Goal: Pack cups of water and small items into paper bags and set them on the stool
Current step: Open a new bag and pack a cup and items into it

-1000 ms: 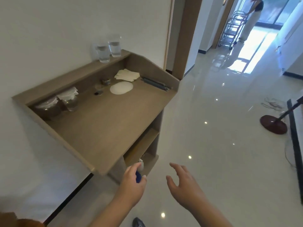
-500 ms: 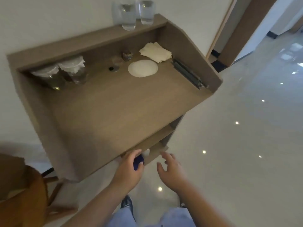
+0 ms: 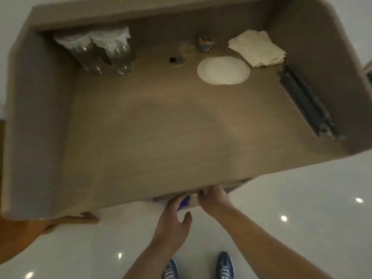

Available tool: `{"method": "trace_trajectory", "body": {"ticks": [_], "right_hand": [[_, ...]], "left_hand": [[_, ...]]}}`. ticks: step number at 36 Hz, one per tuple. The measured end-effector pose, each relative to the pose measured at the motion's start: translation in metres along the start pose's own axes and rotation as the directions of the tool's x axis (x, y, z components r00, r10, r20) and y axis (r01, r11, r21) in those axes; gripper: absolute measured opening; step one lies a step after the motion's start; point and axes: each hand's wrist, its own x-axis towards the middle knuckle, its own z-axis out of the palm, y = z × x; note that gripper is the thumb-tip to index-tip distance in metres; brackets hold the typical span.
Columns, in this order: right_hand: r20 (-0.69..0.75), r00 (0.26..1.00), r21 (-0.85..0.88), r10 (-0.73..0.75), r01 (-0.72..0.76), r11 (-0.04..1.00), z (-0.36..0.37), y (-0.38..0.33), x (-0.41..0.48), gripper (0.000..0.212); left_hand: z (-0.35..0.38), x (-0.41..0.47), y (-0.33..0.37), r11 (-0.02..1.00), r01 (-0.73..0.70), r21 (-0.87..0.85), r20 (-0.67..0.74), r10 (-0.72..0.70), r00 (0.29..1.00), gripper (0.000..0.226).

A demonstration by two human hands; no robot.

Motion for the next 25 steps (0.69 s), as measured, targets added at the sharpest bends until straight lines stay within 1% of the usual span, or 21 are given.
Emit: {"method": "trace_trajectory", "body": {"ticks": [3, 4, 6, 8, 9, 11, 13, 15, 17, 19, 20, 22, 25], "right_hand": [[0.005, 1.000, 0.126, -0.014, 0.013, 0.992, 0.016, 0.002, 0.035, 0.023], [0.006, 1.000, 0.172, -0.027, 0.025, 0.985, 0.022, 0.004, 0.044, 0.019], [-0.007, 0.998, 0.245, -0.055, 0.055, 0.968, 0.033, 0.005, 0.063, 0.030], [0.009, 0.997, 0.240, -0.081, 0.077, 0.968, 0.038, -0.003, 0.074, 0.037], [0.018, 0.997, 0.224, -0.081, 0.075, 0.972, 0.043, -0.004, 0.079, 0.035], [0.039, 0.999, 0.202, -0.020, 0.011, 0.979, 0.050, -0.005, 0.086, 0.027], [0.017, 1.000, 0.191, 0.002, -0.005, 0.982, 0.062, 0.000, 0.096, 0.020], [0.000, 1.000, 0.156, 0.009, -0.009, 0.988, 0.071, 0.003, 0.102, 0.018], [-0.025, 0.999, 0.113, -0.033, 0.036, 0.993, 0.079, 0.005, 0.105, 0.026], [-0.071, 0.993, 0.060, -0.094, 0.099, 0.993, 0.087, 0.008, 0.108, 0.045], [-0.087, 0.991, 0.051, -0.102, 0.106, 0.993, 0.091, 0.009, 0.108, 0.052], [-0.109, 0.987, 0.061, -0.117, 0.124, 0.990, 0.098, 0.010, 0.108, 0.060], [-0.119, 0.982, 0.039, -0.149, 0.154, 0.987, 0.112, 0.011, 0.110, 0.064]], "left_hand": [[0.012, 0.027, -0.012, 0.999, -0.034, 0.013, -0.033, 0.035, 0.999, 0.040], [0.016, 0.035, -0.017, 0.999, -0.036, 0.014, -0.044, 0.037, 0.998, 0.039], [0.021, 0.048, -0.026, 0.999, -0.050, 0.014, -0.083, 0.051, 0.995, 0.039], [0.027, 0.061, -0.036, 0.999, -0.038, 0.015, -0.087, 0.039, 0.995, 0.036], [0.030, 0.067, -0.042, 0.999, -0.026, 0.039, -0.072, 0.029, 0.997, 0.038], [0.034, 0.076, -0.051, 0.993, -0.018, 0.119, -0.031, 0.022, 0.999, 0.046], [0.041, 0.085, -0.063, 0.970, -0.033, 0.240, 0.009, 0.032, 0.999, 0.054], [0.046, 0.092, -0.077, 0.947, -0.056, 0.318, 0.052, 0.042, 0.998, 0.064], [0.052, 0.097, -0.088, 0.938, -0.062, 0.340, 0.078, 0.037, 0.996, 0.067], [0.058, 0.100, -0.095, 0.928, -0.077, 0.365, 0.073, 0.054, 0.996, 0.064], [0.060, 0.101, -0.096, 0.920, -0.091, 0.380, 0.062, 0.073, 0.995, 0.062], [0.065, 0.103, -0.101, 0.898, -0.114, 0.425, 0.025, 0.115, 0.993, 0.062], [0.071, 0.103, -0.108, 0.876, -0.099, 0.473, -0.020, 0.123, 0.992, 0.065]]}}
